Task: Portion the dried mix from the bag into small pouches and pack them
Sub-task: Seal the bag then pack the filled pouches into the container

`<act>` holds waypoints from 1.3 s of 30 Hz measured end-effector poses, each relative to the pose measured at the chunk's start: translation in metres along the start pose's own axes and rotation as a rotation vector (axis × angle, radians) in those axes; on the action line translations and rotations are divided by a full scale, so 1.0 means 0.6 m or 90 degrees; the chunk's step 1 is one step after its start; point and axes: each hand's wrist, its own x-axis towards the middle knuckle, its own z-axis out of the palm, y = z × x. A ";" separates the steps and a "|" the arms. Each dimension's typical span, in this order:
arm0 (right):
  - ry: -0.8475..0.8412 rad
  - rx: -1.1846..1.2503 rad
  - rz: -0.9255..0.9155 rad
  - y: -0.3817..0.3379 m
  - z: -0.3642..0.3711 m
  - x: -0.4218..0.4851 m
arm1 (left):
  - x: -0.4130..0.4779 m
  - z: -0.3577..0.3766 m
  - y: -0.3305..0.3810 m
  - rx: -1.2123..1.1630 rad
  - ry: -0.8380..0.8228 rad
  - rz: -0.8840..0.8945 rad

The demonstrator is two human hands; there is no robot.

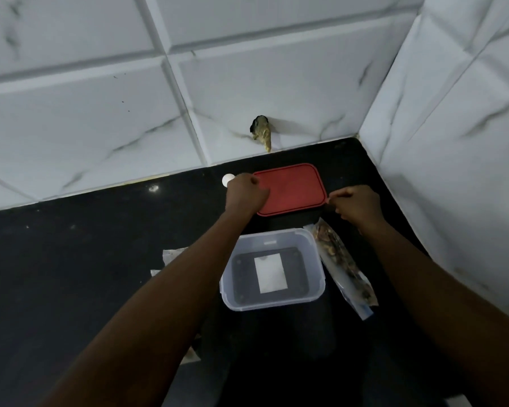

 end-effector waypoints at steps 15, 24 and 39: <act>-0.036 -0.362 -0.240 0.143 -0.029 -0.257 | -0.184 0.121 0.118 0.587 -0.351 0.548; 0.013 -0.324 -0.254 0.176 -0.024 -0.293 | -0.197 0.168 0.131 0.768 -0.412 0.482; 0.156 0.010 -0.145 0.119 -0.113 -0.247 | -0.160 0.125 0.148 0.531 -0.327 0.568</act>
